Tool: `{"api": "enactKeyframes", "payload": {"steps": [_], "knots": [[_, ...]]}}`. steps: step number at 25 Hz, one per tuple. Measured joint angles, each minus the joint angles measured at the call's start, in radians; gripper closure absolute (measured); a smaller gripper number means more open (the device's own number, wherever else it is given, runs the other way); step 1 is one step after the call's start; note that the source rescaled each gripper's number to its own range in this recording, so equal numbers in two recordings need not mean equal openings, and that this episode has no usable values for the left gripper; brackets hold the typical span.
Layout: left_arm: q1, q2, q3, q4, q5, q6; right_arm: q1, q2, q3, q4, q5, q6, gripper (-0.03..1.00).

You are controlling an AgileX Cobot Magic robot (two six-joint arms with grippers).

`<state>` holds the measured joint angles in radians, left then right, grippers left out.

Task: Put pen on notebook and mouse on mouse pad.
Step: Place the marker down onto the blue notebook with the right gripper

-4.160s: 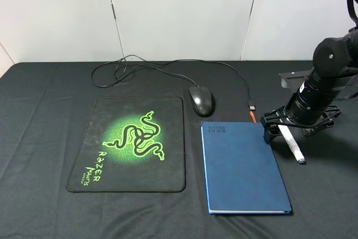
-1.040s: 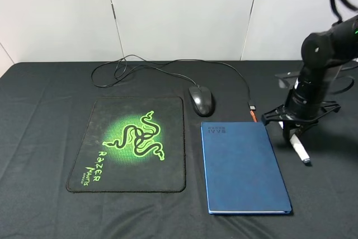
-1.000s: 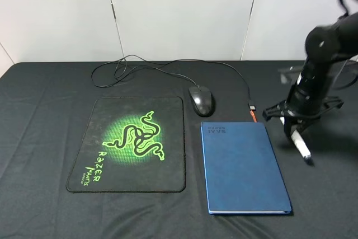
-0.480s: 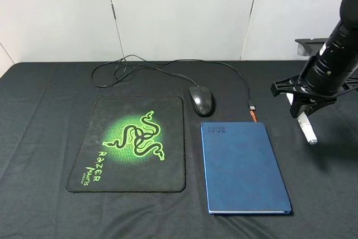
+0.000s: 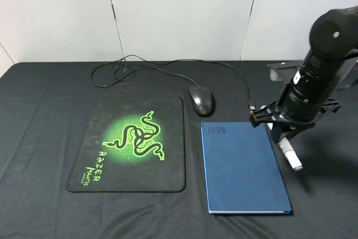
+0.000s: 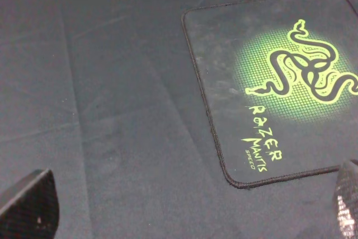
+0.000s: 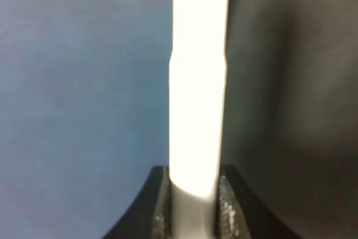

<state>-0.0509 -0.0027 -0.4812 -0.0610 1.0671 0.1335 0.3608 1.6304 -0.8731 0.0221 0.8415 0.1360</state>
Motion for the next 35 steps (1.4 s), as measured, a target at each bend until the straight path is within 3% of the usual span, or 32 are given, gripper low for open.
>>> {"api": "enactKeyframes", "payload": {"steps": [12,20,35], "knots": [[0.0,0.0,0.0,0.0,0.0,0.0,0.202,0.0,0.003,0.004,-0.079,0.096,0.96],[0.0,0.0,0.0,0.0,0.0,0.0,0.205,0.0,0.009,0.002,-0.098,0.111,0.96],[0.0,0.0,0.0,0.0,0.0,0.0,0.205,-0.001,0.146,0.033,-0.241,0.149,0.96]]}}
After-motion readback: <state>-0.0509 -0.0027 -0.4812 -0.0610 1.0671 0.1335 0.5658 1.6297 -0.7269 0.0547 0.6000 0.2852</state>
